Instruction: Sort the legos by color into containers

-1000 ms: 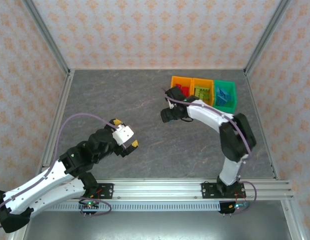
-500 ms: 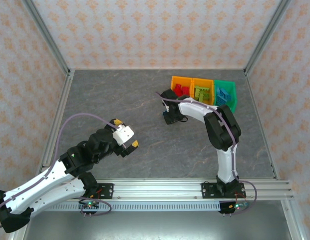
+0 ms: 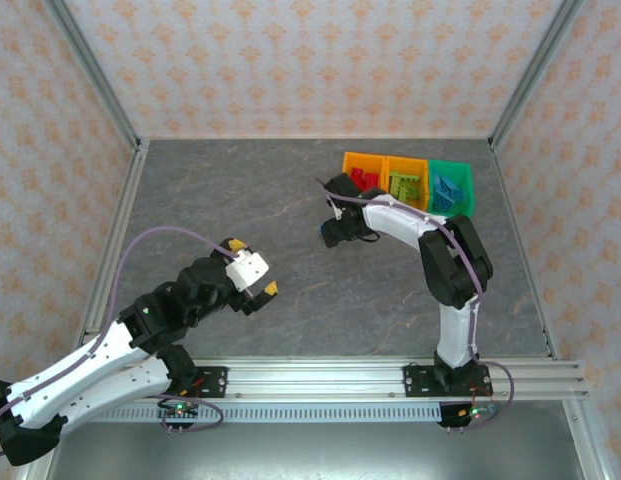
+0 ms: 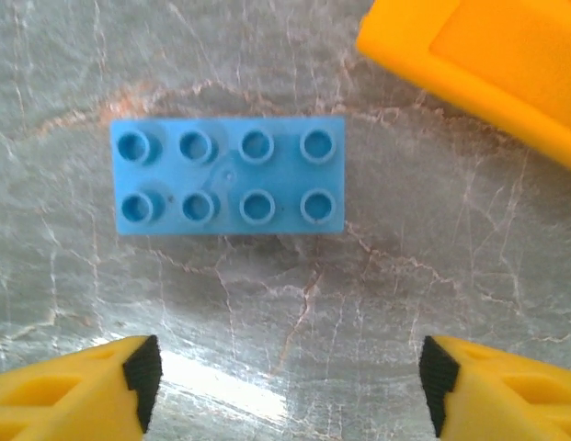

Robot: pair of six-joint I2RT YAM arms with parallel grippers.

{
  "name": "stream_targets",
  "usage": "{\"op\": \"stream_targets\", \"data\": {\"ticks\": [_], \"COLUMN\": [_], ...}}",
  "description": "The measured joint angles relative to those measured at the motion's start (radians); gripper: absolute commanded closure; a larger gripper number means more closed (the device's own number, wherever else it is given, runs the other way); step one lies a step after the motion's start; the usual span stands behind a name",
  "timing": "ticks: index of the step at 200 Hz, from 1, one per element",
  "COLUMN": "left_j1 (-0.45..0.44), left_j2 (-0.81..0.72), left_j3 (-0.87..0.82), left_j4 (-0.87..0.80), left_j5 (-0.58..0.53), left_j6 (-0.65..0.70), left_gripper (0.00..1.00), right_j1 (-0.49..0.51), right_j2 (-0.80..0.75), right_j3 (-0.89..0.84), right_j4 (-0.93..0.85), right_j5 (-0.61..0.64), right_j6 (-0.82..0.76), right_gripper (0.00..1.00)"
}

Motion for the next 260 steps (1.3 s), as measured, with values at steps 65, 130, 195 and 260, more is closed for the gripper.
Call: {"op": "stream_targets", "data": {"ticks": [65, 130, 195, 260], "left_j1": [0.000, 0.000, 0.000, 0.000], "left_j2": [-0.006, -0.006, -0.007, -0.033], "left_j3": [0.000, 0.000, 0.000, 0.000], "left_j4": [-0.003, -0.007, -0.007, -0.007], "left_j5": [0.000, 0.002, 0.011, 0.022], "left_j6": [0.000, 0.000, 0.001, 0.002], "left_gripper": [0.00, 0.00, 0.00, 0.00], "right_j1": [0.001, 0.024, 0.026, -0.264], "right_j2": [0.132, 0.192, -0.053, -0.461], "right_j3": [0.132, 0.180, -0.097, -0.213], "right_j4": [0.033, 0.026, 0.063, 0.158], "right_j5": [0.006, 0.016, 0.008, 0.063], "right_j6": [0.123, 0.143, 0.202, 0.375], "right_gripper": [0.05, 0.50, 0.54, 0.53]}}
